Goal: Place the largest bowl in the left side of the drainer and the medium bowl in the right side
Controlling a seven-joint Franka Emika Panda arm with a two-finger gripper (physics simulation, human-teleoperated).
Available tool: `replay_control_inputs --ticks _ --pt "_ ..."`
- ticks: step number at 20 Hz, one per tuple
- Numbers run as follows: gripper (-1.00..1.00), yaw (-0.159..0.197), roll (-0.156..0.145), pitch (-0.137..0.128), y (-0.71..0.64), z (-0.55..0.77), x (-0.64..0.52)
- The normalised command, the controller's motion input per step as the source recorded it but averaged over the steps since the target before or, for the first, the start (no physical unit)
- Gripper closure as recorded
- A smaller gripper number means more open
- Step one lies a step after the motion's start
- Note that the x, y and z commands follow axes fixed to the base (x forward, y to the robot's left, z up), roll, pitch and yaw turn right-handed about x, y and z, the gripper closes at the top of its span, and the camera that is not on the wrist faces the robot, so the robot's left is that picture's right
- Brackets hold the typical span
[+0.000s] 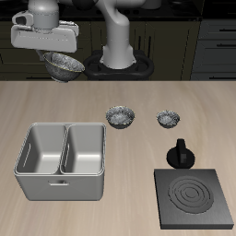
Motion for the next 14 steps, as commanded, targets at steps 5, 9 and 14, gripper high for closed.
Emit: replay_control_inputs --ticks 5,9,14 --pt "1.00 -0.017 -0.014 -0.009 -0.02 0.16 0.14" --pt "1.00 -0.005 -0.013 0.001 -0.01 0.24 0.24" --pt "1.00 0.009 -0.032 -0.001 -0.03 0.24 0.25"
